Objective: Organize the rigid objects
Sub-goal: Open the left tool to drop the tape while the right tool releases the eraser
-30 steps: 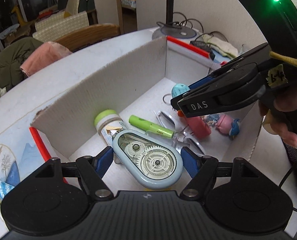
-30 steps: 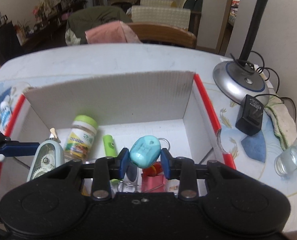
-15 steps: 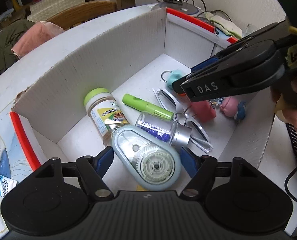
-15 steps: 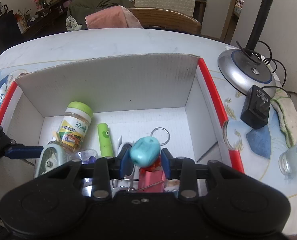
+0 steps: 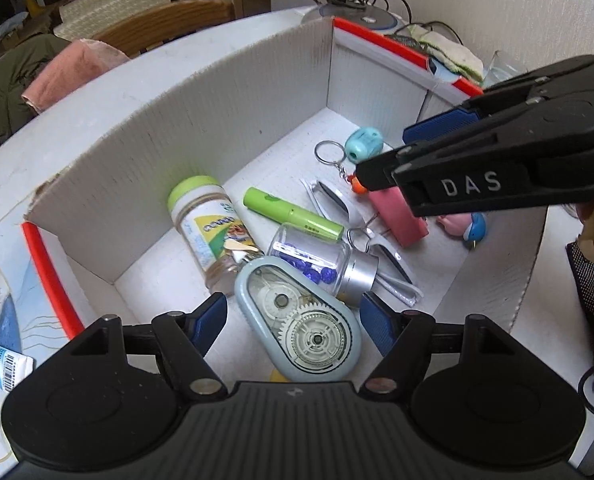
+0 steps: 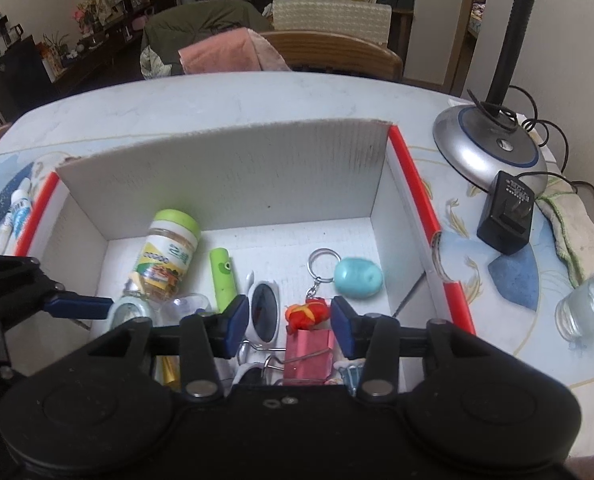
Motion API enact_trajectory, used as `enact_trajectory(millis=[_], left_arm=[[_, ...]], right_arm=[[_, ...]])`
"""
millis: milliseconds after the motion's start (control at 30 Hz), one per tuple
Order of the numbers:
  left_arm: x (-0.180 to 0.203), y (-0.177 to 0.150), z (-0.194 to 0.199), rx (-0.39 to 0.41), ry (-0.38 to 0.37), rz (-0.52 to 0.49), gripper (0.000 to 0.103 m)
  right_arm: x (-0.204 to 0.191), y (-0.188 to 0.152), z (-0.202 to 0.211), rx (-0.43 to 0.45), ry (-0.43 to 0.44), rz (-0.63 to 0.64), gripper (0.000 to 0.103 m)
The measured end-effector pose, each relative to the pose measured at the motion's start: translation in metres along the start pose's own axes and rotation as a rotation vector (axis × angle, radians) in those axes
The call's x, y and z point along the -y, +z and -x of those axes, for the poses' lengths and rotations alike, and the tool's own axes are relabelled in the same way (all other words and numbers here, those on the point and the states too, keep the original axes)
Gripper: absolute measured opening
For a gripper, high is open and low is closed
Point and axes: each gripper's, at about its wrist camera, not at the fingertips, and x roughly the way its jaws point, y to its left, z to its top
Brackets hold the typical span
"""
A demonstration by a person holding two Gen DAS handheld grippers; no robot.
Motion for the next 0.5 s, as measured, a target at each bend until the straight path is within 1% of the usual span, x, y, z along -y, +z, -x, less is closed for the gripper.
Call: enact_trajectory(millis=[133, 200, 267, 300, 367, 500], left_arm=[[-0.003, -0.002, 0.009, 0.022, -0.023, 0.035, 0.073], [-0.005, -0.004, 0.013, 0.031, -0.047, 0.047, 0.075], [-0.004, -0.007, 0.018, 0.047, -0.054, 0.043, 0.080], [-0.003, -0.008, 0.021, 0.055, -0.059, 0.037, 0.080], [-0.001, -0.011, 0.025, 0.069, -0.066, 0.031, 0.080], [-0.001, -0.016, 0.036, 0.095, -0.078, 0.041, 0.080]], right_arm=[[-0.004, -0.001, 0.010, 0.019, 0.005, -0.009, 0.046], [-0.005, -0.002, 0.015, 0.030, 0.009, -0.011, 0.046], [-0.008, -0.003, 0.021, 0.040, 0.010, -0.009, 0.047], [-0.010, -0.004, 0.023, 0.045, 0.006, -0.007, 0.047], [-0.013, -0.006, 0.027, 0.058, 0.000, -0.004, 0.056], [-0.017, -0.009, 0.037, 0.076, 0.004, -0.013, 0.057]])
